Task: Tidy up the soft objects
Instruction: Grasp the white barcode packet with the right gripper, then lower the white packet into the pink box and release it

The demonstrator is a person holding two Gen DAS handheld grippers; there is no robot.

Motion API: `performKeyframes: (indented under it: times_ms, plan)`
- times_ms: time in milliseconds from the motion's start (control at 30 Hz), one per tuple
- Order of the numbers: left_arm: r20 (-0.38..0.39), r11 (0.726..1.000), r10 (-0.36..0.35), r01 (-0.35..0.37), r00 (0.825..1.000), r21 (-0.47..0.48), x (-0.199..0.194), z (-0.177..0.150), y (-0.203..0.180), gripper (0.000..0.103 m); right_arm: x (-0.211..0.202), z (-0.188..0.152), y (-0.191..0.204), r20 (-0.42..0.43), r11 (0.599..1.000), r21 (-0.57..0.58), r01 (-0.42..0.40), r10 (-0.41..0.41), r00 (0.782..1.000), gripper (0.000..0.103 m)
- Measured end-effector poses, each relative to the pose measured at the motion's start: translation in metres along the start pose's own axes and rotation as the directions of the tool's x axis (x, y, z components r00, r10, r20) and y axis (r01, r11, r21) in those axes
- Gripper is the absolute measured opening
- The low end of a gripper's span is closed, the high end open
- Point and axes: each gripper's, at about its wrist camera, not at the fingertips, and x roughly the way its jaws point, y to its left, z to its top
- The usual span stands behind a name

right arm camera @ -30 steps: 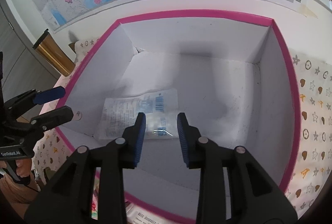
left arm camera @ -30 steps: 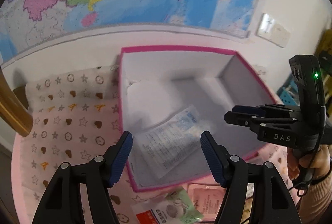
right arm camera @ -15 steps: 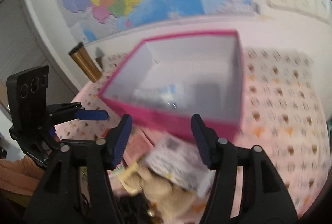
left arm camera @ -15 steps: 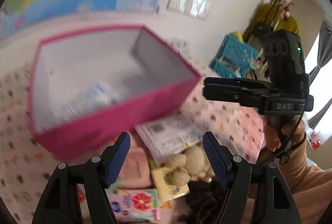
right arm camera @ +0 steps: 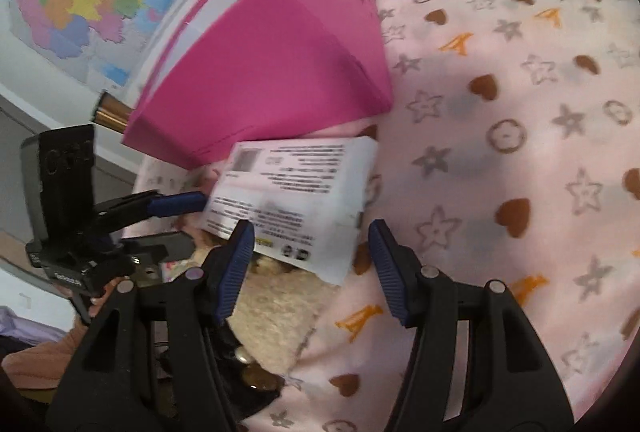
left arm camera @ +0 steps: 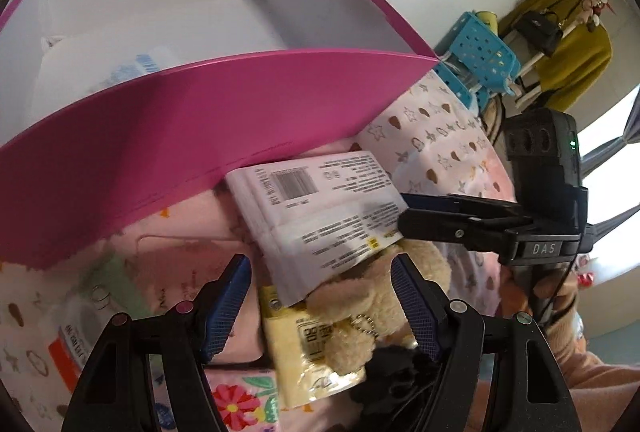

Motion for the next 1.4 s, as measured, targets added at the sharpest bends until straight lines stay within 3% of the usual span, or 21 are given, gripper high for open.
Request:
performKeyframes:
  times_ms: [233,333,533,733,967,1167,1400]
  plan:
    - [-0.049,1.000,-0.021,0.020,0.999,-0.020,0.014,0.003,0.000,0.073,0.001,0.001,-0.008,0.031,0.996,0.019,-0.084,0.083,0.996,0.061]
    - [-0.044,0.999,-0.024,0.023,0.999,-0.026,0.013,0.002,0.001,0.070,-0.003,-0.002,-0.004,0.051,0.998,-0.012,-0.063,0.063,0.997,0.049]
    - [-0.028,0.998,-0.038,0.037,0.999,-0.044,0.010,0.000,0.002,0.066,-0.016,-0.007,0.004,0.110,0.998,-0.062,-0.016,0.023,0.994,0.038]
    - [0.024,0.997,-0.060,0.061,0.998,-0.037,-0.005,-0.005,-0.002,0.062,-0.022,-0.010,0.020,0.137,0.994,-0.110,0.025,-0.009,0.991,0.030]
    - [0.108,0.998,-0.056,0.058,0.993,-0.021,-0.041,-0.011,-0.012,0.060,-0.047,-0.011,0.047,0.181,0.986,-0.164,0.024,0.006,0.983,0.030]
    - [0.210,0.999,-0.016,0.009,0.978,0.033,-0.084,-0.010,-0.033,0.060,-0.074,-0.001,0.081,0.232,0.968,-0.250,0.019,0.041,0.972,0.029]
    - [0.271,0.997,0.040,-0.055,0.962,0.045,-0.111,0.013,-0.035,0.060,-0.084,0.036,0.102,0.279,0.947,-0.319,0.032,0.062,0.958,0.029]
